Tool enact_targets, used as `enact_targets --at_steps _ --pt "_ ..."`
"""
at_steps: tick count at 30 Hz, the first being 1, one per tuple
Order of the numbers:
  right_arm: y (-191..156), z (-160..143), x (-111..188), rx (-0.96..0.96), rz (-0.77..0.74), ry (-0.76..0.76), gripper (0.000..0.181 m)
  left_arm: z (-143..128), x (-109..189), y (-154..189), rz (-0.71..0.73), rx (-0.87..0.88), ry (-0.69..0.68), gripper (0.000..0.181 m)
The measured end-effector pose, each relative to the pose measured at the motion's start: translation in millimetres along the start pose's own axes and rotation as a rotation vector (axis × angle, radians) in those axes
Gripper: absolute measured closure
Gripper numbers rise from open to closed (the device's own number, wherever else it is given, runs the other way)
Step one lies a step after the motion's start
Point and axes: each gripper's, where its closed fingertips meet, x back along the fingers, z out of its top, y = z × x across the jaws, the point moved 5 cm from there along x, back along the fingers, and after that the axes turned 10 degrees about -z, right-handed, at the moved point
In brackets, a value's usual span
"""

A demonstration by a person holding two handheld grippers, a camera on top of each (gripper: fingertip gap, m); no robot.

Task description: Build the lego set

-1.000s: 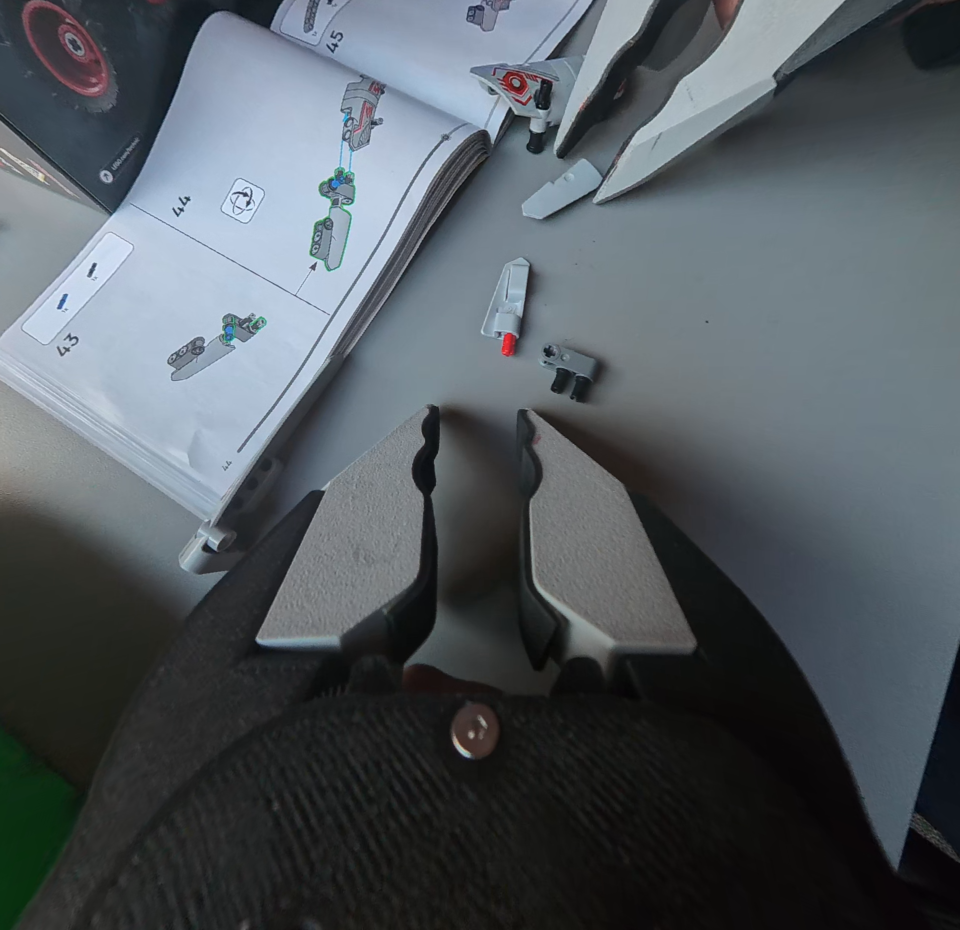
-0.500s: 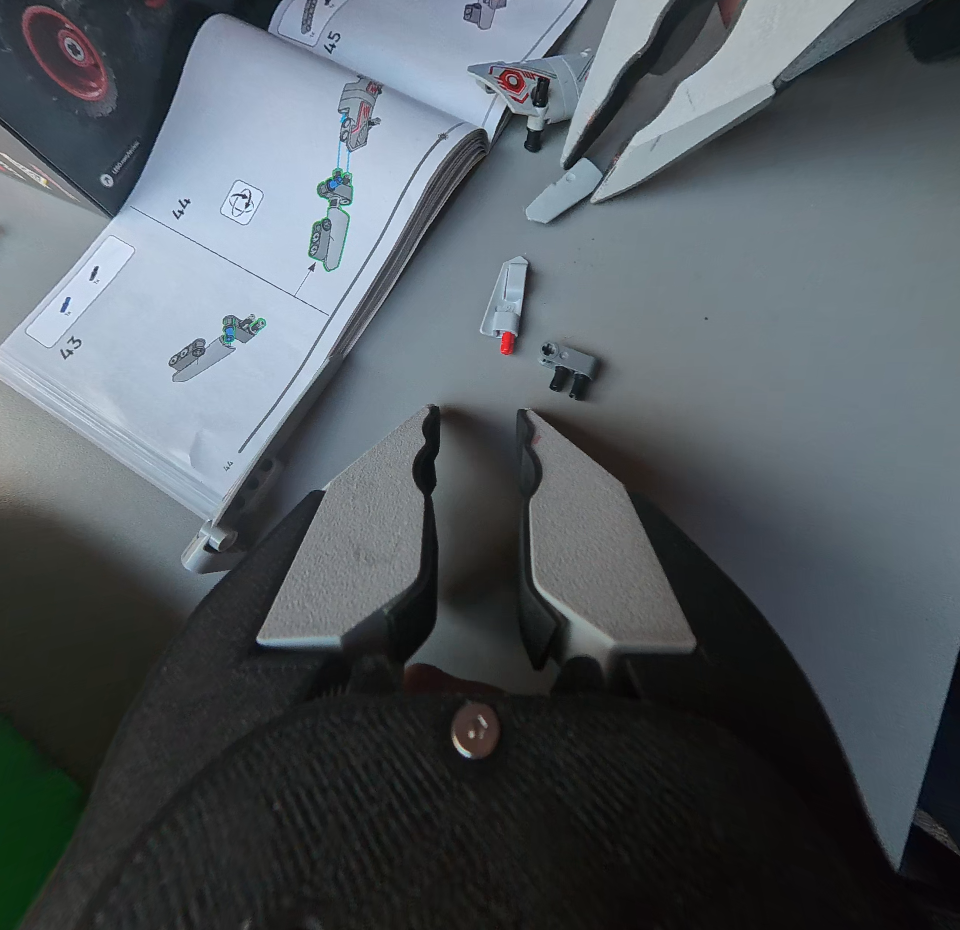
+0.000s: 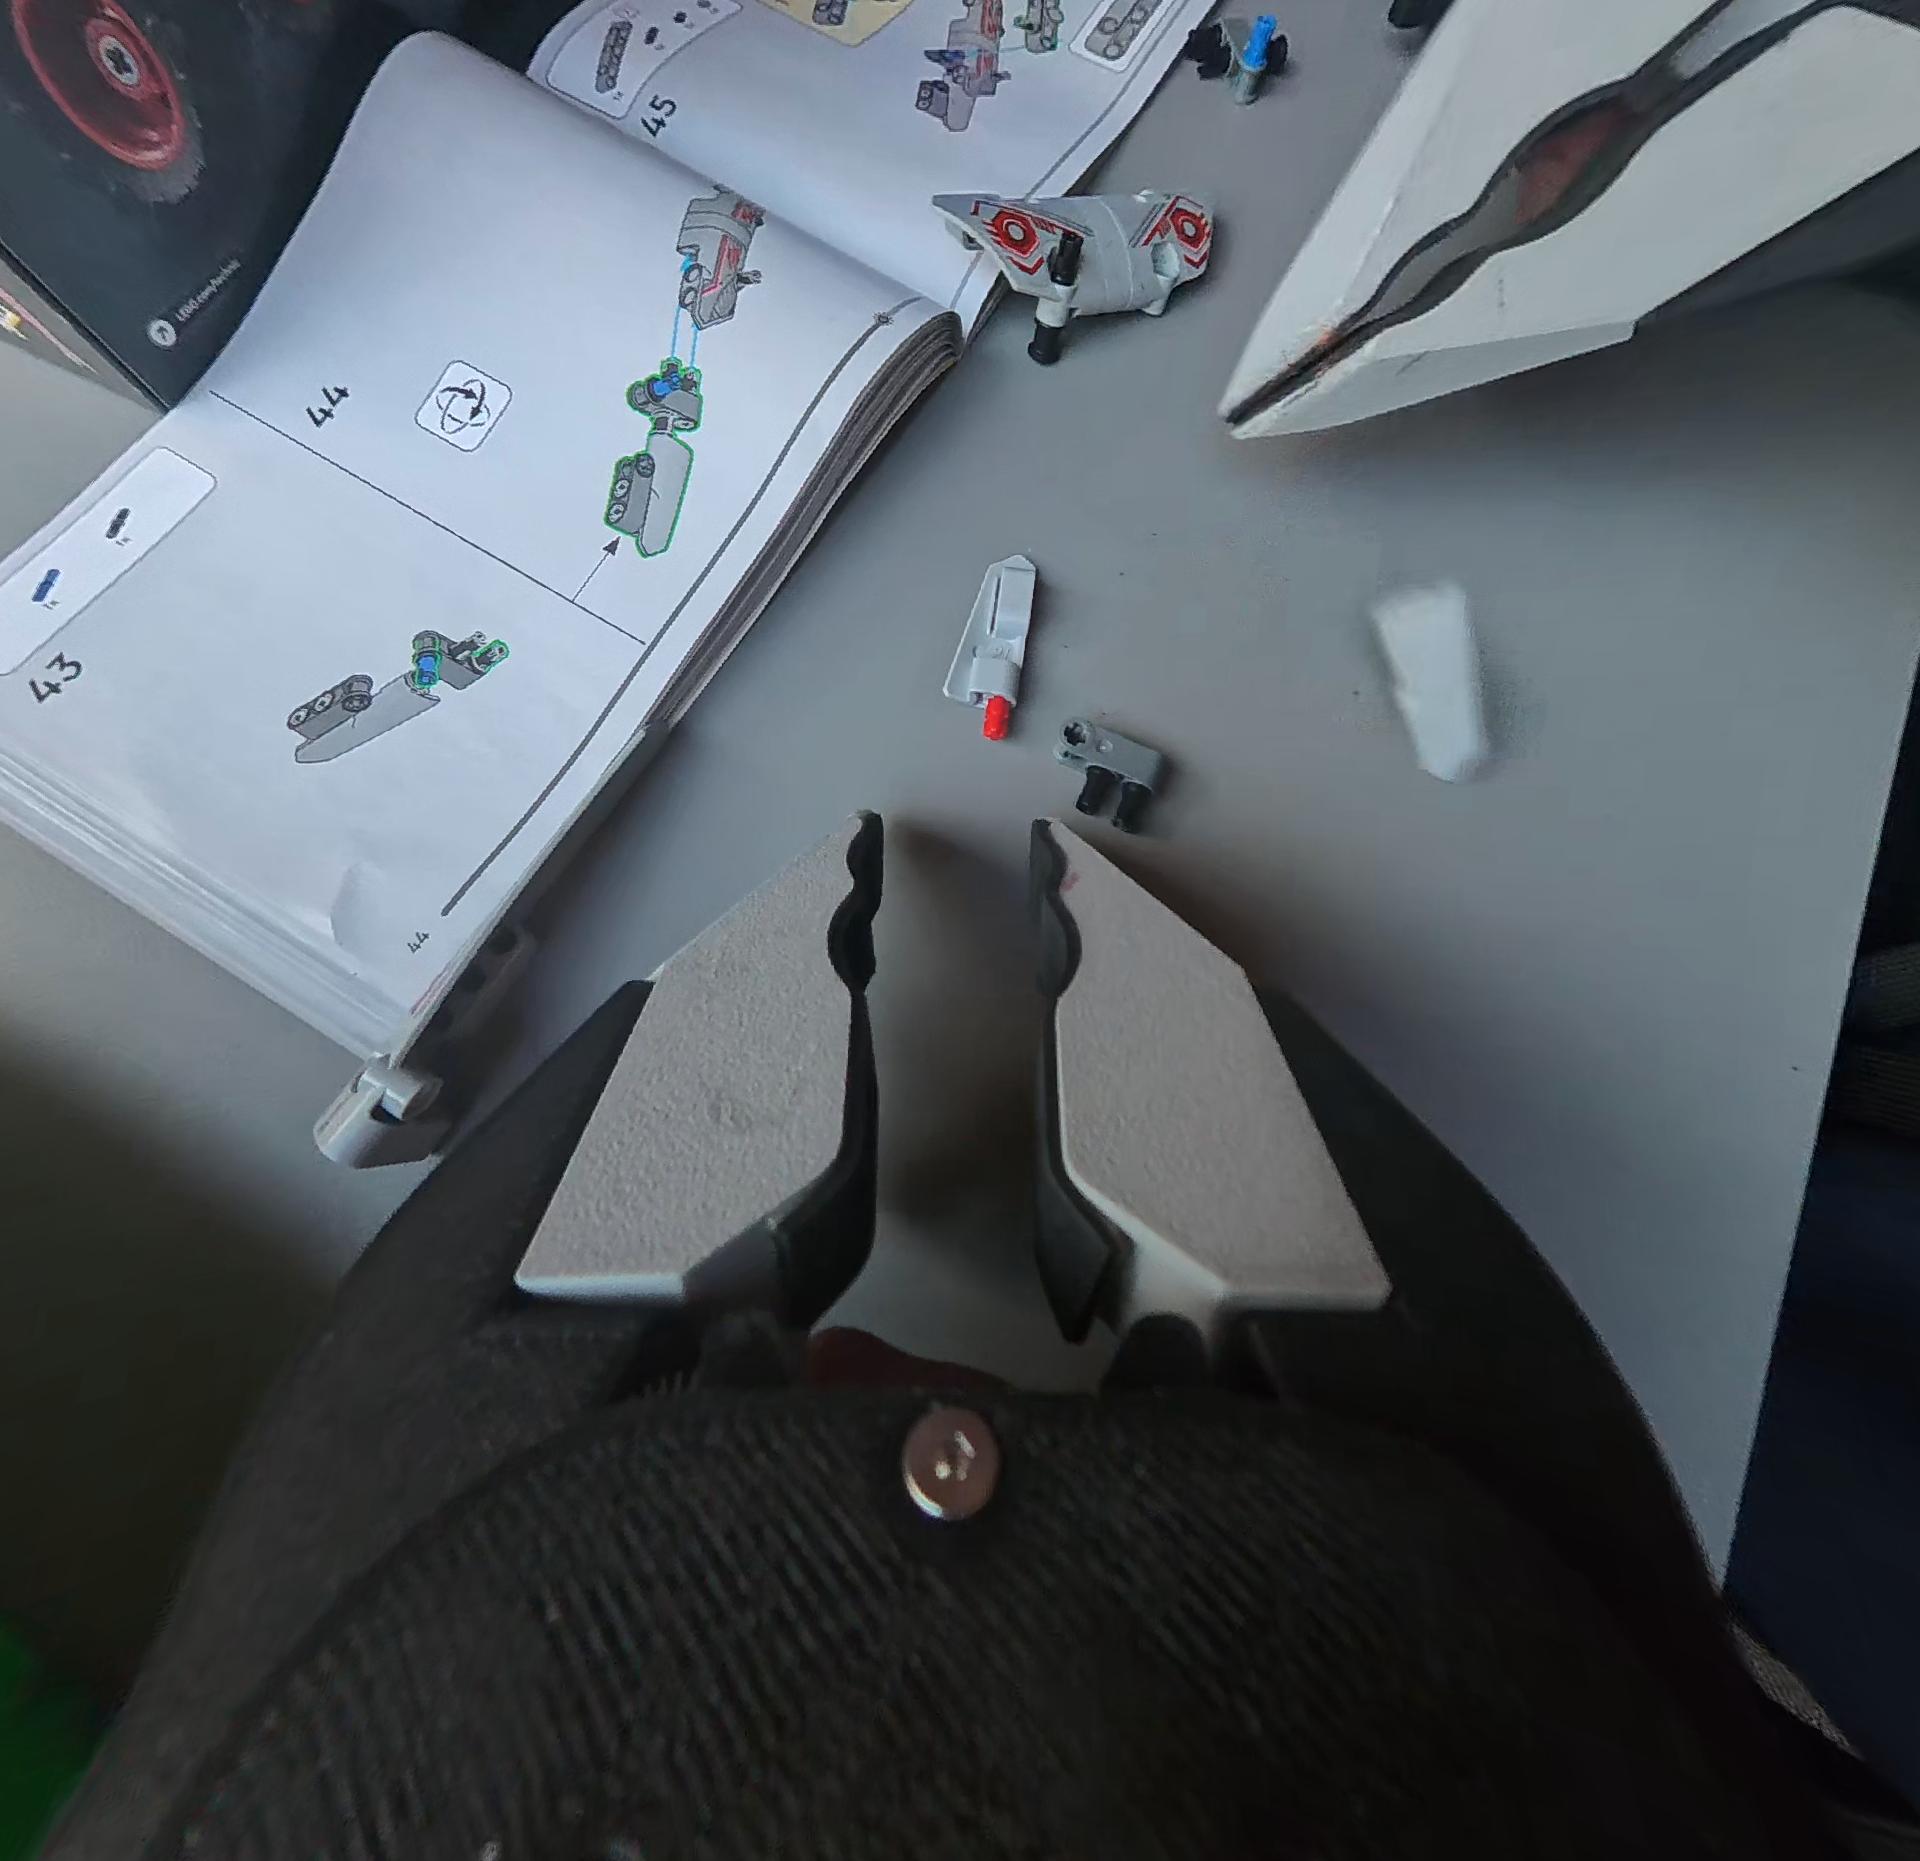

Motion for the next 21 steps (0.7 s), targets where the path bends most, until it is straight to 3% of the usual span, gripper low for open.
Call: enact_targets --at_steps 5,10,17,21 --pt "4.4 -8.9 -3.2 -0.009 -0.029 -0.069 0.180 -0.3 -1.5 -0.6 -0.001 0.006 -0.001 0.156" --pt "9.1 -8.0 3.6 -0.082 -0.002 -0.029 0.179 -0.6 -0.5 0.7 -0.013 0.002 0.008 0.157" --pt "-4.6 6.6 1.2 0.013 0.013 -0.019 0.175 -3.9 -4.9 8.0 -0.031 -0.084 -0.044 0.156" --pt "-10.9 9.9 1.5 0.016 0.035 -0.017 0.175 -2.6 -4.8 5.9 -0.072 -0.046 -0.032 0.156"
